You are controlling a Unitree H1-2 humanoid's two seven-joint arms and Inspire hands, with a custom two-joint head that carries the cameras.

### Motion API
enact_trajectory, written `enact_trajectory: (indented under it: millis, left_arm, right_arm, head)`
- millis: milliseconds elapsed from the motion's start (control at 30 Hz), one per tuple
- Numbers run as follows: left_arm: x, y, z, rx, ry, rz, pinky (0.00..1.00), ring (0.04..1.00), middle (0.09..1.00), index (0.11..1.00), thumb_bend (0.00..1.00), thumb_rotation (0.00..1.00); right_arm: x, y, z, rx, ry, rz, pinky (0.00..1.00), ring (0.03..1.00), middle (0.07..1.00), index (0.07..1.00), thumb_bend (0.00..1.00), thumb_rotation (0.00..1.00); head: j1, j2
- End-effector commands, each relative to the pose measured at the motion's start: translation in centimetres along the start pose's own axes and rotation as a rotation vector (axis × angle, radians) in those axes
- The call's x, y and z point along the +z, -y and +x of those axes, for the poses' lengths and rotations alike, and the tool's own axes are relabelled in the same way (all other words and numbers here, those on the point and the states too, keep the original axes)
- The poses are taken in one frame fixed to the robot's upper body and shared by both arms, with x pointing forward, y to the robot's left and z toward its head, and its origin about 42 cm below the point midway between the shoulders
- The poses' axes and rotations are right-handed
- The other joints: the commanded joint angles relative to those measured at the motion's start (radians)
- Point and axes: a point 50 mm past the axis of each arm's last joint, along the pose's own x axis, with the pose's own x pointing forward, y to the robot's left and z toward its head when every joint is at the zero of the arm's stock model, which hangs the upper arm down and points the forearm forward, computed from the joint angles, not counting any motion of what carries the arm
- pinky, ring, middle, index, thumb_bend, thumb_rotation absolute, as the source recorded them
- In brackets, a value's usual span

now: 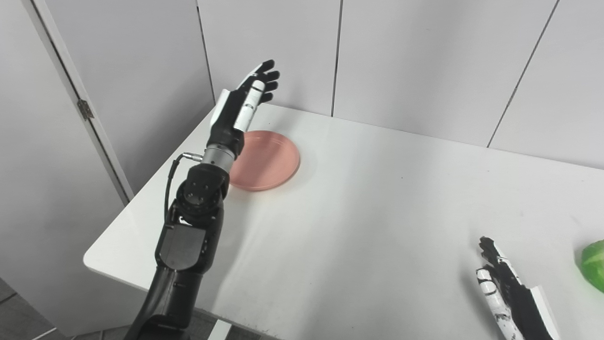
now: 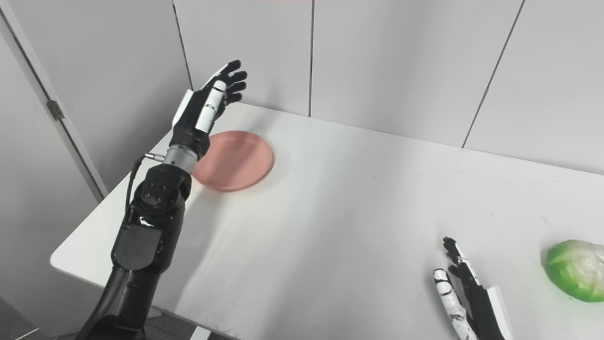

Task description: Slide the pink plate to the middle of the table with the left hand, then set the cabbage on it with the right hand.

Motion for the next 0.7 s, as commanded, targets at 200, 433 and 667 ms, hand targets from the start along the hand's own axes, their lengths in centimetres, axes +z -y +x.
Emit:
enact_trajectory:
  millis: [200, 433, 667]
  left_arm:
    - [2.7, -3.6, 2.4, 0.060, 0.079, -0.019, 0.87, 0.853, 0.850, 0.835, 0.49, 1.00]
    - [2.9, -4.7, 2.5, 0.101, 0.080, -0.033, 0.84, 0.841, 0.844, 0.828, 0.48, 1.00]
    - [0.2, -5.9, 2.6, 0.168, -0.019, -0.065, 0.84, 0.845, 0.844, 0.827, 0.45, 1.00]
  right_arm:
    - [0.9, 0.5, 0.4, -0.010, 0.046, -0.006, 0.89, 0.925, 0.929, 0.922, 0.05, 1.00]
    - [0.9, 0.5, 0.3, -0.011, 0.044, -0.009, 0.89, 0.924, 0.929, 0.925, 0.05, 1.00]
    - [1.0, 0.5, 0.3, -0.016, 0.038, 0.000, 0.89, 0.924, 0.931, 0.926, 0.04, 1.00]
  head:
    - [0.004, 0.000]
    - [0.010, 0.001]
    - [0.007, 0.006]
